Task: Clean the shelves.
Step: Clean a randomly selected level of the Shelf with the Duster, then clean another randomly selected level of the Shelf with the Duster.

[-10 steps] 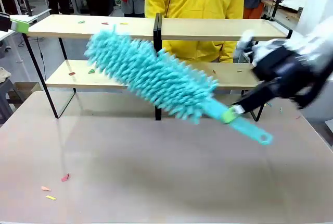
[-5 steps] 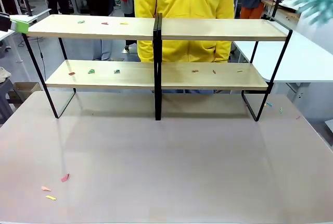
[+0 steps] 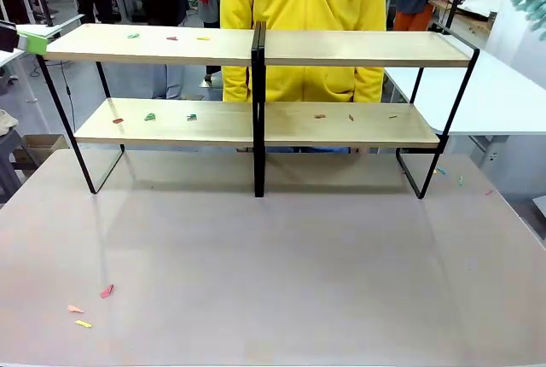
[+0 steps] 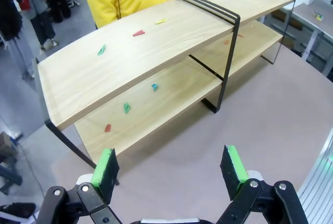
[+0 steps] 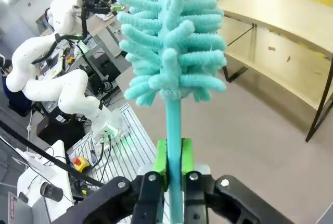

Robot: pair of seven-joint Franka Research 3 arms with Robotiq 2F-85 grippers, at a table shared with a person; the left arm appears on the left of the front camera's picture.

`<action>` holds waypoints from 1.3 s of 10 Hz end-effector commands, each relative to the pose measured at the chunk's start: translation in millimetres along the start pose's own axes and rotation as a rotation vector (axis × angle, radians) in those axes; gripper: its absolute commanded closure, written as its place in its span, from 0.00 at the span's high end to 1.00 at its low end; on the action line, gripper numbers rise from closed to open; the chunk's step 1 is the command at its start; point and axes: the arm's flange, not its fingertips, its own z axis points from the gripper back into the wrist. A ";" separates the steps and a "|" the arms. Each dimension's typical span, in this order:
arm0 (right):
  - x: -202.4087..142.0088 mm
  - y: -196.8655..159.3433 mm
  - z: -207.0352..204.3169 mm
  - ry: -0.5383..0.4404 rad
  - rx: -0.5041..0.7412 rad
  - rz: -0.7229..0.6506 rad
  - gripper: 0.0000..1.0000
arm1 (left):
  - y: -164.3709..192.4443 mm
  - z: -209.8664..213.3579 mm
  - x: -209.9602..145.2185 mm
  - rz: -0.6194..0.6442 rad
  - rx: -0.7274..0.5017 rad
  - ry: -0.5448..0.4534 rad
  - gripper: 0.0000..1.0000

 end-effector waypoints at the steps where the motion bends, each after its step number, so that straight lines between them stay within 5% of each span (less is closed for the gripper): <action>1: 9.5 13.3 3.4 -0.037 0.009 0.032 0.12 | -1.2 0.7 -0.1 0.007 0.008 0.014 1.00; 9: 5.0 11.0 5.0 -0.015 -0.005 0.031 0.12 | -1.2 0.7 -0.1 0.007 0.008 0.014 1.00; 10: -14.3 38.0 7.8 0.209 -0.196 -0.028 0.12 | -1.2 0.7 -0.1 0.007 0.008 0.014 1.00; 11: -32.0 43.8 -9.5 0.320 -0.265 -0.041 0.12 | -1.2 0.7 -0.1 0.007 0.008 0.014 1.00; 13: -45.7 39.7 -6.2 0.181 -0.217 -0.045 0.12 | -1.2 0.7 -0.1 0.007 0.008 0.014 1.00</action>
